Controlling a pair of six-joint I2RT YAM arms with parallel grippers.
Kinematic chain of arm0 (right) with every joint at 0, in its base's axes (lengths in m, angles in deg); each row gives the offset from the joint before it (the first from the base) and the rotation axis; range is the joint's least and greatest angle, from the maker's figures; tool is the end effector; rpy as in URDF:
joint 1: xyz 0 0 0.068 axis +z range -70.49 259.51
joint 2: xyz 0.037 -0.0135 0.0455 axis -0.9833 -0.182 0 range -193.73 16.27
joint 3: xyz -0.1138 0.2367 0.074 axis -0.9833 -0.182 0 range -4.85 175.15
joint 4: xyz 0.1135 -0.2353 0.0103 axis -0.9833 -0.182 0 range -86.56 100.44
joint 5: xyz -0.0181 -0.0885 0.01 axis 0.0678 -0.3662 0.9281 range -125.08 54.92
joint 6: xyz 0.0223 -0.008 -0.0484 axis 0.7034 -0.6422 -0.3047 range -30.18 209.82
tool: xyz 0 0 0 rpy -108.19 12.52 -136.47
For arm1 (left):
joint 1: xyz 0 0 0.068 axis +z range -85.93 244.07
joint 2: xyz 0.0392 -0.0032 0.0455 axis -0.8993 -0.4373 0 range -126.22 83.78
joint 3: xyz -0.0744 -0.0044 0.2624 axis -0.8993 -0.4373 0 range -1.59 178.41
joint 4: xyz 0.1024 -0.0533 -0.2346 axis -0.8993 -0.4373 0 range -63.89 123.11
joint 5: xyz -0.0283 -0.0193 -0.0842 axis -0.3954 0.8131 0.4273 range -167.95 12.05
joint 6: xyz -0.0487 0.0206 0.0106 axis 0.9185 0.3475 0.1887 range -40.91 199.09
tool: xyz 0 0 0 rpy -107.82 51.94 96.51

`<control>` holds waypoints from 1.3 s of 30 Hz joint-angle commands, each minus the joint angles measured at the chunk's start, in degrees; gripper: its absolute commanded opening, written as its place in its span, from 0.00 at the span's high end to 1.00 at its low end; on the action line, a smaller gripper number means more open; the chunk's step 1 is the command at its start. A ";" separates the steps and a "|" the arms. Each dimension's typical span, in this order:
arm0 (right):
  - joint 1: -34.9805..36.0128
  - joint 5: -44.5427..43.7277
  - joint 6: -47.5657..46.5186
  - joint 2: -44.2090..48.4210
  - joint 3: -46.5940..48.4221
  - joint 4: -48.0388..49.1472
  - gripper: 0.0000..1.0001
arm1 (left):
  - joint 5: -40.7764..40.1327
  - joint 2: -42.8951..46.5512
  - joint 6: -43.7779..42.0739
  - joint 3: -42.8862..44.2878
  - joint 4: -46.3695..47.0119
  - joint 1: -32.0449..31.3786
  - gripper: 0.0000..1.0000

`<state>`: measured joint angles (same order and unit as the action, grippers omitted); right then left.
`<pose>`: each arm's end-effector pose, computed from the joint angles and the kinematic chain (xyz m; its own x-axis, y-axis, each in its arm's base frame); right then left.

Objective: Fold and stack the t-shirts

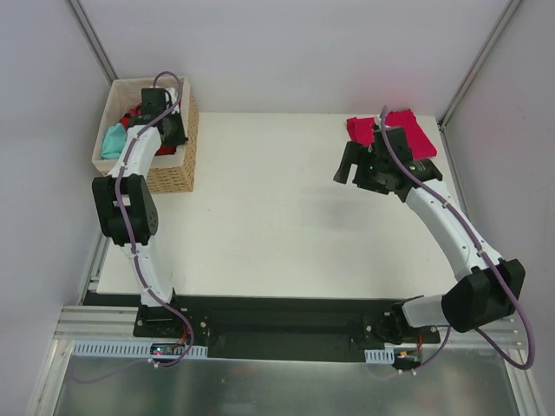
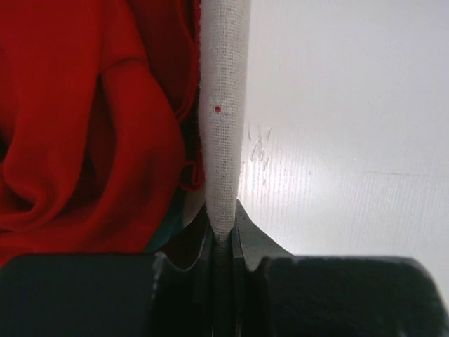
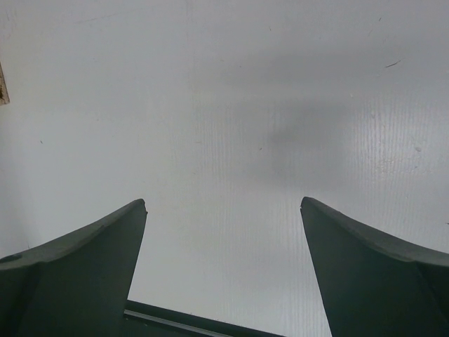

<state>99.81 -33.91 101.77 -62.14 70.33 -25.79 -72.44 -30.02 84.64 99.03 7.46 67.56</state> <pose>0.2807 0.1046 0.3486 -0.6580 -0.0228 -0.7527 -0.2305 0.9577 0.1725 0.4634 0.0248 0.2889 -0.6243 -0.1345 -0.7695 -0.0464 0.9897 -0.1354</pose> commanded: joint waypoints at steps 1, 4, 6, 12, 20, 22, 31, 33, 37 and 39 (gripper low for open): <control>1.06 0.33 0.01 0.01 -0.20 0.98 0.04 | 3.71 -3.80 -1.94 0.80 -2.04 6.69 1.00; 1.85 0.68 0.01 -0.34 -0.12 1.07 0.04 | 3.54 -4.33 -0.27 2.73 -2.39 8.81 0.87; 2.38 0.76 0.01 -0.60 -0.21 1.42 0.04 | 4.66 -4.59 2.00 3.88 -2.74 10.75 0.50; 3.78 0.50 -0.17 -1.04 -0.03 1.51 0.04 | 13.02 0.67 6.05 8.89 -2.74 11.81 0.01; 5.90 -0.55 -0.08 -0.51 0.32 1.25 0.04 | 6.09 22.71 5.01 10.13 -3.70 0.40 0.01; 6.95 -0.82 -0.17 -0.16 -0.12 1.25 0.04 | 4.60 26.24 6.14 8.37 -4.67 -3.30 0.01; 9.67 -3.54 0.36 1.33 -1.43 1.69 0.04 | 1.33 45.76 14.93 -18.47 -11.26 -8.67 0.01; 9.85 -3.28 0.18 1.42 -1.35 1.60 0.04 | 2.30 48.14 16.51 -26.30 -11.26 -8.85 0.01; 10.20 -3.54 -0.26 1.51 -1.35 1.51 0.04 | -0.15 49.11 18.71 -34.60 -11.18 -9.11 0.01; 10.29 -3.45 -0.34 1.60 -1.35 1.51 0.04 | -1.64 47.19 19.33 -36.80 -11.18 -9.11 0.01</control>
<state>109.68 -36.21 101.77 -63.17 68.71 -25.31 -70.56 18.07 100.50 65.76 -1.81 58.77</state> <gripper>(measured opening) 0.965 0.991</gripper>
